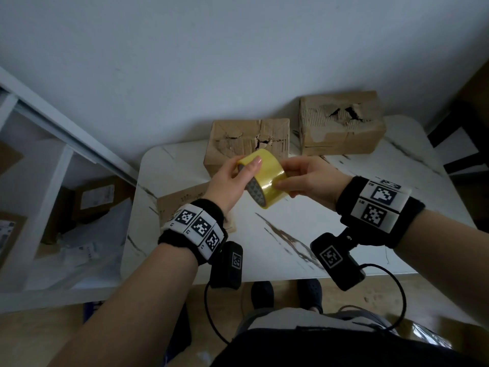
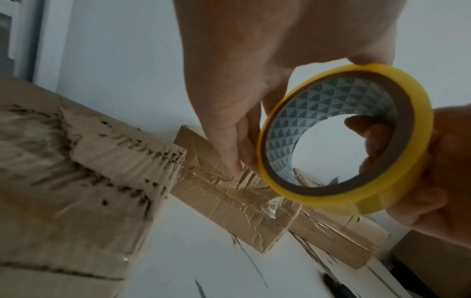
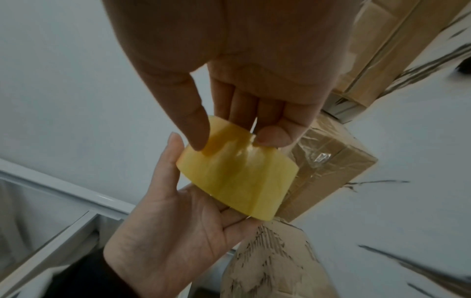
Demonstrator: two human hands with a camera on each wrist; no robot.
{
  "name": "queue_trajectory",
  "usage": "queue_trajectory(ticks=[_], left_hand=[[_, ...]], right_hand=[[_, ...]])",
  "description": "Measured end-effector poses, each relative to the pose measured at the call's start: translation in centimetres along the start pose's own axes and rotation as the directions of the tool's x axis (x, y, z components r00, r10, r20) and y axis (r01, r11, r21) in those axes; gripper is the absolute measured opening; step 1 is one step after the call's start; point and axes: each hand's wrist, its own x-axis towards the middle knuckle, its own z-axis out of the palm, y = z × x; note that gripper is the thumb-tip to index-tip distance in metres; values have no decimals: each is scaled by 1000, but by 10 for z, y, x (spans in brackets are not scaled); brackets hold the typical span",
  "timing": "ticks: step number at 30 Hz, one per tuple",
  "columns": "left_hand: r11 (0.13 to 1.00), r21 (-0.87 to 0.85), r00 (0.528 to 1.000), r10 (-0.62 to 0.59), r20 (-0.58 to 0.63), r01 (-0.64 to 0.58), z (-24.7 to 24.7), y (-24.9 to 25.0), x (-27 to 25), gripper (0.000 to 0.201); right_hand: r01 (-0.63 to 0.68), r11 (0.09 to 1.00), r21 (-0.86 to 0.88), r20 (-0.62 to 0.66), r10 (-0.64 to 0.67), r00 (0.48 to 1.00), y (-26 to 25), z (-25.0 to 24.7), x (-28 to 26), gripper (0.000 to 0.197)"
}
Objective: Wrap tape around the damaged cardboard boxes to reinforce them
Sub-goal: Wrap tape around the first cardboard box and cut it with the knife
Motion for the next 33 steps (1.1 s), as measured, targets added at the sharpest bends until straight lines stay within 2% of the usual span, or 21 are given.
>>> queue_trajectory(ticks=[3,5,7,10,12,20,25,30,33], left_hand=[[1000,-25,1000,9,-1,-9,1,0,0,81],[1000,-19,1000,25,-9,-25,1,0,-1,84],[999,-20,999,36,-19,-36,2,0,0,84],[998,7,997,69,-38,-69,2,1,-1,65],[994,19,993,109,-46,-108,3,0,1,61],[976,75,976,208,-62,-203,2,0,5,67],[977,83,980,200,-22,-198,2,0,8,72],[980,77,983,185,-16,-183,0,-3,14,83],[951,155,963,270,1,-267,-2,-2,15,74]], right_hand=[[3,999,33,-18,-2,1000,0,0,1,12],[7,999,37,-32,-6,999,1,1,2,6],[6,999,38,-56,-4,998,3,2,4,8],[-1,999,37,-85,4,996,4,0,8,15],[-3,1000,27,-92,5,996,5,0,9,20],[7,1000,-20,-145,-10,989,4,-1,17,23],[20,999,-40,-160,-26,987,6,-1,21,43],[19,999,-48,-161,-27,987,6,0,20,36],[9,995,-104,-192,-29,981,8,2,19,37]])
